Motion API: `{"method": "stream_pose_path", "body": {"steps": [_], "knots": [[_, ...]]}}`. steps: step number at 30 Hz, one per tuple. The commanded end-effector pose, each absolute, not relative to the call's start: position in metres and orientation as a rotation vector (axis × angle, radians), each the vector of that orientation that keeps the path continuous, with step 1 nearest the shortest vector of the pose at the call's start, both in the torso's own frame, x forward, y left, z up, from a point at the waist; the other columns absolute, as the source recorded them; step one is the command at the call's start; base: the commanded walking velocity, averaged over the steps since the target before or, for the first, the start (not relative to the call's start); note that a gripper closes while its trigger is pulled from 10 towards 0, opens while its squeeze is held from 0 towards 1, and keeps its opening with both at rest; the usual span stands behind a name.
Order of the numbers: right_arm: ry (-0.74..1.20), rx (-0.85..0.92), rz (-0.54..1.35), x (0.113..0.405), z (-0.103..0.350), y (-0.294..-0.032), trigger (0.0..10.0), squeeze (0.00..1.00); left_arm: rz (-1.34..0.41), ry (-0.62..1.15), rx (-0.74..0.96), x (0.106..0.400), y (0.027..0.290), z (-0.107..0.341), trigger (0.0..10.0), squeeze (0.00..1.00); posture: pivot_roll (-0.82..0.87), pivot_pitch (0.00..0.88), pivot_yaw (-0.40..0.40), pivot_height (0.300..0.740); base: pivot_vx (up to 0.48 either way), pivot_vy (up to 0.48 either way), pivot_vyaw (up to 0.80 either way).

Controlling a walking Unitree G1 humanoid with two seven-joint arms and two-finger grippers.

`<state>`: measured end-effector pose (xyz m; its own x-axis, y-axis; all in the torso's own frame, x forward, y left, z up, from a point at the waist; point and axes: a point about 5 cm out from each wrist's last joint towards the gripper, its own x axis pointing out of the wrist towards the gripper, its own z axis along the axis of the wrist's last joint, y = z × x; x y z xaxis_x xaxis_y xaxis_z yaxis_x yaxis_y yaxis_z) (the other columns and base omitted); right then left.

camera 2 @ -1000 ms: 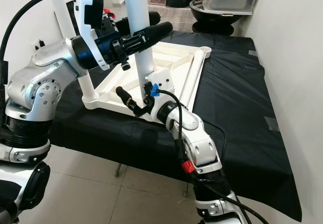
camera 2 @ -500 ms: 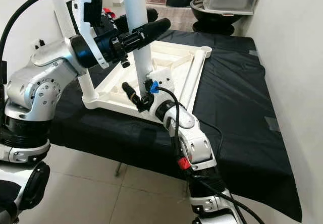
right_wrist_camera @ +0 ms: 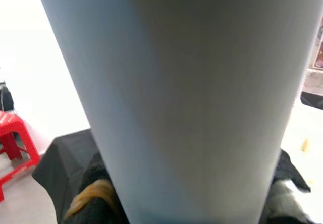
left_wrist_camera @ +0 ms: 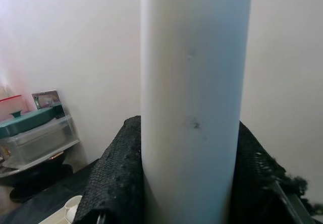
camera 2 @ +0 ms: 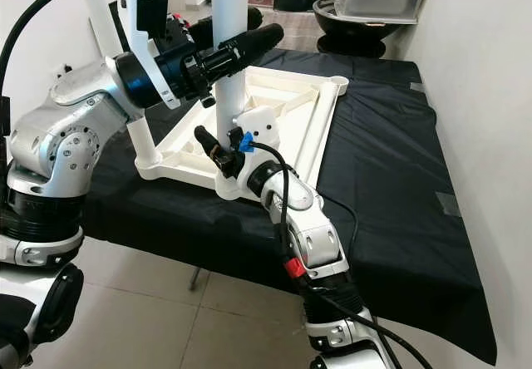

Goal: Building children table

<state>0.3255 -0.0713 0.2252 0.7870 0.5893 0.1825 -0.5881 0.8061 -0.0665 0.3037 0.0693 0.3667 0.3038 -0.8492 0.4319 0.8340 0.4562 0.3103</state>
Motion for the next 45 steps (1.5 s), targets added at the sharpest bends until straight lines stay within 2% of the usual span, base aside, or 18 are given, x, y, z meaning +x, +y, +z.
{"method": "stream_pose_path", "body": {"steps": [1, 2, 3, 4, 11, 12, 18, 21, 25, 26, 27, 28, 29, 30, 31, 37, 40, 45], "knots": [[-0.211, 0.016, 0.606, 0.329, 0.229, -0.074, 0.0, 0.0, -1.156, -0.631, 0.003, 0.297, 0.066, 0.374, 0.0, 0.12, -0.09, 0.0, -0.009, 0.74, 0.0, 0.0, 0.0], [-0.208, 0.013, 0.594, 0.331, 0.229, -0.076, 0.0, 0.0, -1.15, -0.635, -0.021, 0.297, 0.069, 0.375, 9.1, 1.0, -0.09, 0.0, -0.007, 0.74, 0.0, 0.0, 0.0], [-0.206, 0.01, 0.585, 0.331, 0.228, -0.078, 0.0, 0.0, -1.145, -0.637, -0.036, 0.297, 0.071, 0.376, 9.1, 1.0, -0.09, 0.0, -0.007, 0.74, 0.0, 0.0, 0.0], [-0.203, 0.003, 0.563, 0.333, 0.228, -0.083, 0.0, 0.0, -1.131, -0.65, -0.087, 0.297, 0.08, 0.38, 10.0, 1.0, -0.1, 0.0, -0.003, 0.74, 0.0, 0.0, 0.0], [-0.199, -0.014, 0.501, 0.337, 0.229, -0.1, 0.0, 0.0, -1.096, -0.744, -0.236, 0.284, 0.119, 0.404, 10.0, 1.0, -0.1, 0.0, 0.005, 0.74, 0.0, 0.0, 0.0], [-0.198, -0.029, 0.452, 0.34, 0.23, -0.115, 0.0, 0.0, -1.079, -0.839, -0.275, 0.266, 0.144, 0.427, 10.0, 1.0, -0.09, 0.0, 0.004, 0.74, 0.0, 0.0, 0.0], [-0.192, -0.06, 0.338, 0.348, 0.234, -0.147, 0.0, 0.0, -1.003, -0.87, -0.189, 0.246, 0.169, 0.438, 10.0, 1.0, -0.08, 0.0, 0.0, 0.74, 0.0, 0.0, 0.0], [-0.205, -0.066, 0.272, 0.353, 0.243, -0.162, 0.0, 0.0, -0.959, -0.712, -0.11, 0.257, 0.161, 0.402, 10.0, 1.0, -0.08, 0.0, -0.001, 0.74, 0.0, 0.0, 0.0], [-0.212, -0.067, 0.249, 0.355, 0.247, -0.167, 0.0, 0.0, -0.953, -0.638, -0.082, 0.26, 0.156, 0.383, 10.0, 1.0, -0.08, 0.0, -0.001, 0.74, 0.0, 0.0, 0.0], [-0.251, -0.063, 0.218, 0.358, 0.265, -0.181, 0.0, 0.0, -0.977, -0.398, -0.028, 0.265, 0.137, 0.321, 10.0, 1.0, -0.07, 0.0, -0.001, 0.74, 0.0, 0.0, 0.0], [-0.297, -0.062, 0.243, 0.357, 0.284, -0.192, 8.7, 0.0, -0.986, -0.196, -0.009, 0.259, 0.123, 0.264, 10.0, 1.0, -0.07, 0.02, -0.003, 0.74, 0.0, 0.0, 0.0], [-0.297, -0.062, 0.243, 0.357, 0.284, -0.192, 8.7, 0.0, -0.986, -0.196, -0.009, 0.259, 0.123, 0.264, 10.0, 1.0, -0.07, 0.02, -0.003, 0.74, 0.0, 0.0, 0.0], [-0.33, -0.062, 0.267, 0.355, 0.298, -0.198, 8.7, 0.0, -0.996, -0.075, -0.006, 0.248, 0.115, 0.229, 10.0, 1.0, -0.07, 0.029, -0.003, 0.74, 0.0, 0.0, 0.0], [-0.34, -0.115, 0.368, 0.349, 0.308, -0.201, 10.0, 0.0, -0.98, 0.038, 0.017, 0.233, 0.11, 0.195, 10.0, 1.0, -0.08, 0.063, -0.003, 0.74, 0.0, 0.0, 0.0], [-0.32, -0.166, 0.469, 0.342, 0.311, -0.202, 10.0, 0.0, -0.95, 0.094, 0.014, 0.222, 0.109, 0.176, 10.0, 0.05, -0.07, 0.102, -0.006, 0.74, 0.0, 0.0, 0.0], [-0.253, -0.255, 0.646, 0.328, 0.309, -0.2, 10.0, 0.0, -0.876, 0.156, 0.078, 0.199, 0.112, 0.15, 10.0, 0.0, -0.08, 0.167, -0.005, 0.74, 0.0, 0.0, 0.0], [-0.172, -0.307, 0.77, 0.324, 0.295, -0.191, 10.0, 0.0, -0.781, 0.072, 0.047, 0.197, 0.118, 0.163, 10.0, 0.0, -0.09, 0.244, -0.01, 0.74, 0.0, 0.0, 0.0], [-0.106, -0.326, 0.827, 0.326, 0.285, -0.187, 10.0, 0.0, -0.744, -0.004, 0.053, 0.193, 0.121, 0.175, 10.0, 0.0, -0.09, 0.279, -0.011, 0.74, 0.0, 0.0, 0.0]]}}
